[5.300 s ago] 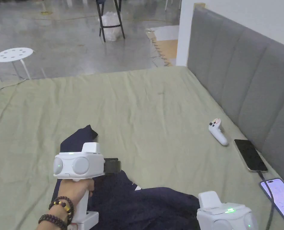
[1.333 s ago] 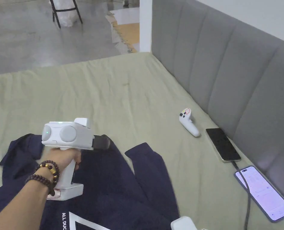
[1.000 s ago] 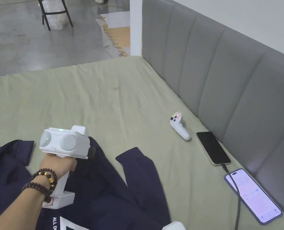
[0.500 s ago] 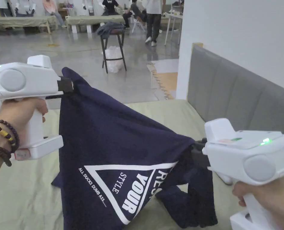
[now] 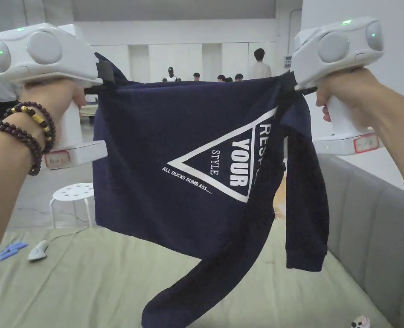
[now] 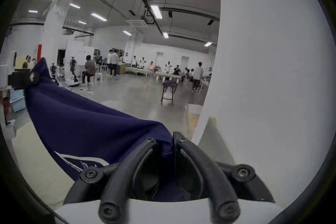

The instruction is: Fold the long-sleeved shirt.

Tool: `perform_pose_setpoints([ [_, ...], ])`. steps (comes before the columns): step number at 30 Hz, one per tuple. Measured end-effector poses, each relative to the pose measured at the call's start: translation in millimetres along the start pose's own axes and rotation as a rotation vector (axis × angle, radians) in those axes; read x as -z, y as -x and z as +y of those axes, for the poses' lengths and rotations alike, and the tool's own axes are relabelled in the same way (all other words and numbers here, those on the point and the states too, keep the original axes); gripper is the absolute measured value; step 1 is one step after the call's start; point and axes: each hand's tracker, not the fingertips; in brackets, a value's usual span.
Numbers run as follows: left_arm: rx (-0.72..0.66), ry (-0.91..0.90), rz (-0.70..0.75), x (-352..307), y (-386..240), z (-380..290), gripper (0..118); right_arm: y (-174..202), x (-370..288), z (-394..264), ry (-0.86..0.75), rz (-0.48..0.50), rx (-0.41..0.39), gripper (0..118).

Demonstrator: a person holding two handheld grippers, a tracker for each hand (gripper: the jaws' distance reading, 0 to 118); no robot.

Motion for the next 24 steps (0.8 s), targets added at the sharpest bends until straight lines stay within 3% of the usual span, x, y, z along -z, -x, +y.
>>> perform_pose_setpoints([
  [4, 0.013, -0.012, 0.002, 5, -13, -3, 9, -1, 1, 4, -0.002, -0.031, 0.013, 13],
  [8, 0.013, 0.024, 0.011, 11, -11, -43, 9, 4, 18, -37, 0.047, -0.023, 0.022, 13],
  [19, -0.052, 0.364, 0.058, 41, 22, -255, 9, 56, 88, -280, 0.374, 0.060, 0.043, 13],
  [21, -0.071, 0.379, 0.071, 35, 24, -275, 9, 57, 90, -302, 0.395, 0.067, 0.078, 13],
  [24, -0.080, 0.357, 0.061, 17, 23, -283, 9, 66, 68, -319, 0.374, 0.064, 0.052, 12],
])
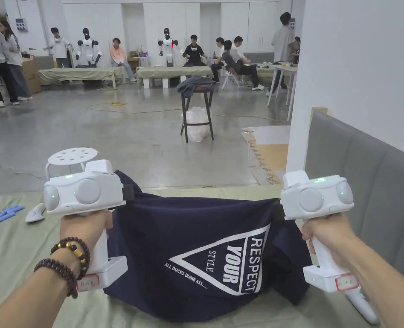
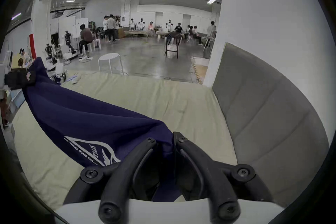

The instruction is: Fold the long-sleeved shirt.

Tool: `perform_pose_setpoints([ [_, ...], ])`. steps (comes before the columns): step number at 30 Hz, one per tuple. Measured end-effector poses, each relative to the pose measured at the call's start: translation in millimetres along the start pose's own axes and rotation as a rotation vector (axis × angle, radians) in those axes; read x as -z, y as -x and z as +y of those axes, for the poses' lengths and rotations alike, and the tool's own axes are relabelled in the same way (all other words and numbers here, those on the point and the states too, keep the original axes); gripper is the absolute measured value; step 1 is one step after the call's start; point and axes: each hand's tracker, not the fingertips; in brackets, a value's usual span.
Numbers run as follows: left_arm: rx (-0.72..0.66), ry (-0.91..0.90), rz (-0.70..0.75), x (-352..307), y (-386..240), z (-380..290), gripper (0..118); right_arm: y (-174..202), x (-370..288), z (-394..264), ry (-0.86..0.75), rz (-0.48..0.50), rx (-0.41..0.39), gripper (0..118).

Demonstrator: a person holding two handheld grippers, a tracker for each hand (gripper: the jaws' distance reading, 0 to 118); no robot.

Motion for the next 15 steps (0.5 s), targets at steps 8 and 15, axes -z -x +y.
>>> perform_pose_setpoints([
  [8, 0.030, -0.020, -0.014, -89, 13, -99, 9, 7, -96, -114, -0.067, 0.037, -0.005, 12],
  [15, 0.029, 0.295, 0.074, -143, 38, -285, 9, 43, -131, -285, 0.244, 0.103, -0.020, 12],
])
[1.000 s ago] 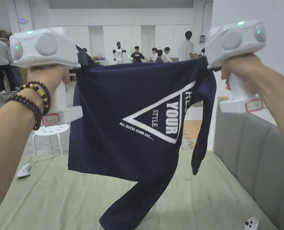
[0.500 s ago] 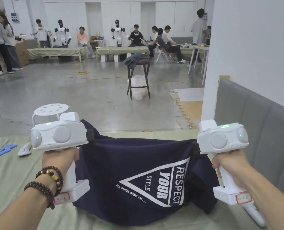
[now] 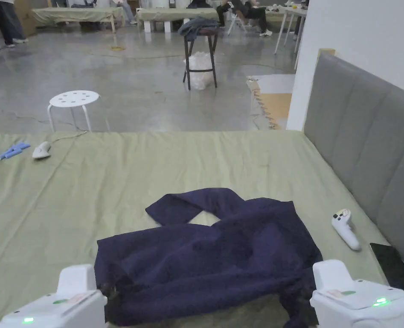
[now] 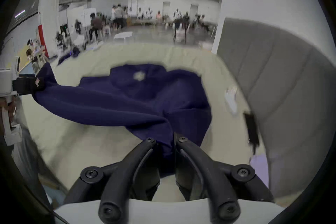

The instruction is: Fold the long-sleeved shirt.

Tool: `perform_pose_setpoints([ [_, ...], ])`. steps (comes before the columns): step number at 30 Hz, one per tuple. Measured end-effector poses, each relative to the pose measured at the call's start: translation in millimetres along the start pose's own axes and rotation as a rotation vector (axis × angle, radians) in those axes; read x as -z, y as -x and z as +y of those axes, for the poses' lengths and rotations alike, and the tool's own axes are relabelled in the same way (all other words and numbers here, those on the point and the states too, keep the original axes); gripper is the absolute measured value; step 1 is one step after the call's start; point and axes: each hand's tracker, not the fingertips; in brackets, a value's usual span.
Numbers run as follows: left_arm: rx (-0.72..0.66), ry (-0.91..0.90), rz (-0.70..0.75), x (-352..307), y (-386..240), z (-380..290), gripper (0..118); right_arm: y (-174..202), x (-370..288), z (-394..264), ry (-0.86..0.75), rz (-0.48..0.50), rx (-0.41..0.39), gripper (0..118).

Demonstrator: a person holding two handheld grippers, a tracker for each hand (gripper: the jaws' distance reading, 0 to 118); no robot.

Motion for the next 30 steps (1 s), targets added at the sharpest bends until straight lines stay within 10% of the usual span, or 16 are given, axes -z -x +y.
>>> perform_pose_setpoints([
  [6, -0.140, 0.217, 0.040, 38, 24, -81, 9, 18, 40, -68, 0.200, -0.007, 0.027, 13],
  [8, -0.206, 0.175, 0.028, 35, 26, -81, 28, 17, 36, -61, 0.186, -0.014, 0.049, 16],
  [10, -0.210, 0.157, -0.002, 28, 28, -68, 79, 16, 15, -48, 0.154, 0.004, 0.089, 45],
  [11, -0.206, 0.137, -0.027, 23, 28, -62, 107, 15, 6, -44, 0.113, 0.012, 0.099, 78],
  [13, -0.162, 0.014, -0.059, -9, 19, -51, 109, 9, -15, -36, 0.049, 0.010, 0.107, 117],
  [17, -0.128, -0.058, -0.075, -44, 18, -28, 106, -3, -54, -22, -0.055, 0.019, 0.150, 118],
  [19, -0.112, -0.130, -0.057, -62, 17, -21, 73, -10, -65, -22, -0.077, 0.008, 0.180, 98],
  [20, -0.102, -0.153, -0.041, -67, 16, -21, 21, -11, -70, -23, -0.100, 0.021, 0.194, 48],
  [21, -0.084, -0.158, -0.024, -71, 16, -21, 7, -11, -76, -25, -0.119, 0.032, 0.203, 3],
  [30, -0.117, -0.133, -0.016, -86, 18, -40, 4, -15, -81, -53, -0.085, 0.035, 0.247, 1],
])
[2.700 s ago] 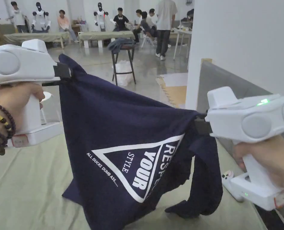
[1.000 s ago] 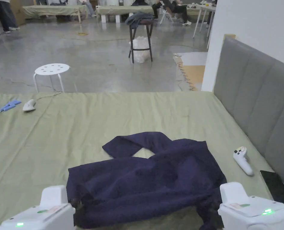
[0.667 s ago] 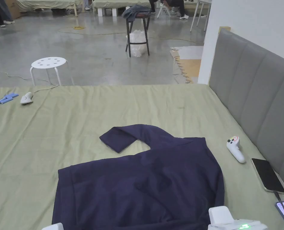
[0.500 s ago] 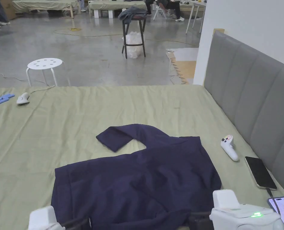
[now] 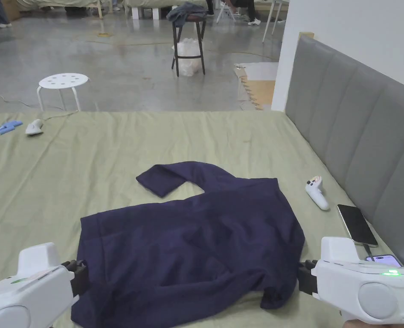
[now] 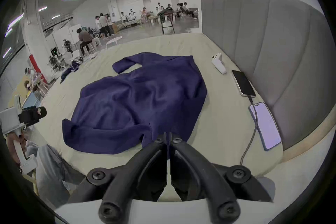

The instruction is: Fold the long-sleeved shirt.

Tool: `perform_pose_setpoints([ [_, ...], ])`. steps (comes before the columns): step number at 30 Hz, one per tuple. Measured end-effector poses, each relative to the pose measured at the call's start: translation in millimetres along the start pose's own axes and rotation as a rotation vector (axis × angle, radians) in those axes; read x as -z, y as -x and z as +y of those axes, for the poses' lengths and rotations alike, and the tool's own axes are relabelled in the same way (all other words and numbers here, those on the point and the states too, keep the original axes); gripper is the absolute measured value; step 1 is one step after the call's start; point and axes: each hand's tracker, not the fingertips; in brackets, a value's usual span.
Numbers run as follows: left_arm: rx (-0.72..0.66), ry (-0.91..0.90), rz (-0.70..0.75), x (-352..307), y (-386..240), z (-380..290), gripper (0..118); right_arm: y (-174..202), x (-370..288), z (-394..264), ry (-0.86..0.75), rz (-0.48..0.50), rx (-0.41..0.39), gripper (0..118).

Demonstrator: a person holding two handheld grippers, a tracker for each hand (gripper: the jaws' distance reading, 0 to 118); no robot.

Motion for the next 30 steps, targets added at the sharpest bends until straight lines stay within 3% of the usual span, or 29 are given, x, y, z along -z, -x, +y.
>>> perform_pose_setpoints([
  [5, -0.032, 0.034, -0.012, 6, 4, -6, 4, -20, 9, 13, -0.014, -0.039, 0.041, 2],
  [6, -0.026, 0.043, -0.005, 11, 2, -4, 4, -23, 14, 16, -0.009, -0.052, 0.048, 11],
  [7, -0.023, 0.047, -0.002, 15, 2, -4, 4, -25, 20, 21, -0.002, -0.066, 0.054, 36],
  [8, -0.022, 0.049, 0.001, 18, 3, -4, 4, -26, 28, 25, 0.015, -0.073, 0.056, 72],
  [9, -0.021, 0.054, 0.003, 23, 3, -3, 4, -30, 40, 26, 0.029, -0.075, 0.064, 90],
  [10, -0.020, 0.063, 0.003, 28, -1, 2, 4, -34, 53, 27, 0.042, -0.075, 0.083, 97],
  [15, 0.001, 0.091, -0.011, 68, -3, 28, 4, -47, 131, 25, 0.213, -0.122, 0.159, 93],
  [18, 0.018, 0.102, -0.018, 102, -6, 54, 4, -46, 168, 20, 0.284, -0.081, 0.206, 79],
  [20, 0.018, 0.118, -0.022, 130, -5, 71, 4, -28, 169, 16, 0.277, -0.054, 0.196, 81],
  [21, 0.013, 0.138, -0.024, 148, -4, 80, 4, -23, 170, 14, 0.273, -0.095, 0.143, 79],
  [22, -0.015, 0.160, -0.031, 165, -2, 89, 5, -19, 162, 17, 0.253, -0.097, 0.117, 69],
  [23, -0.040, 0.176, -0.039, 181, 1, 97, 8, -18, 155, 17, 0.247, -0.090, 0.125, 41],
  [24, -0.052, 0.176, -0.045, 199, 4, 104, 12, -20, 152, 16, 0.222, -0.042, 0.135, 28],
  [25, -0.048, 0.179, -0.053, 218, 8, 111, 12, -20, 148, 13, 0.200, 0.014, 0.178, 28],
  [26, -0.048, 0.184, -0.050, 236, 12, 115, 42, -18, 147, 10, 0.204, -0.024, 0.210, 8],
  [27, -0.042, 0.205, -0.039, 255, 14, 120, 77, -16, 148, 7, 0.217, -0.043, 0.173, 8],
  [28, -0.048, 0.253, -0.009, 275, 17, 123, 104, -20, 152, 5, 0.210, -0.050, 0.139, 8],
  [29, -0.050, 0.227, 0.004, 284, 20, 127, 109, -22, 153, 5, 0.208, -0.046, 0.159, 8],
  [30, -0.054, 0.254, 0.027, 269, 14, 125, 102, -25, 152, 6, 0.210, -0.037, 0.213, 8],
])
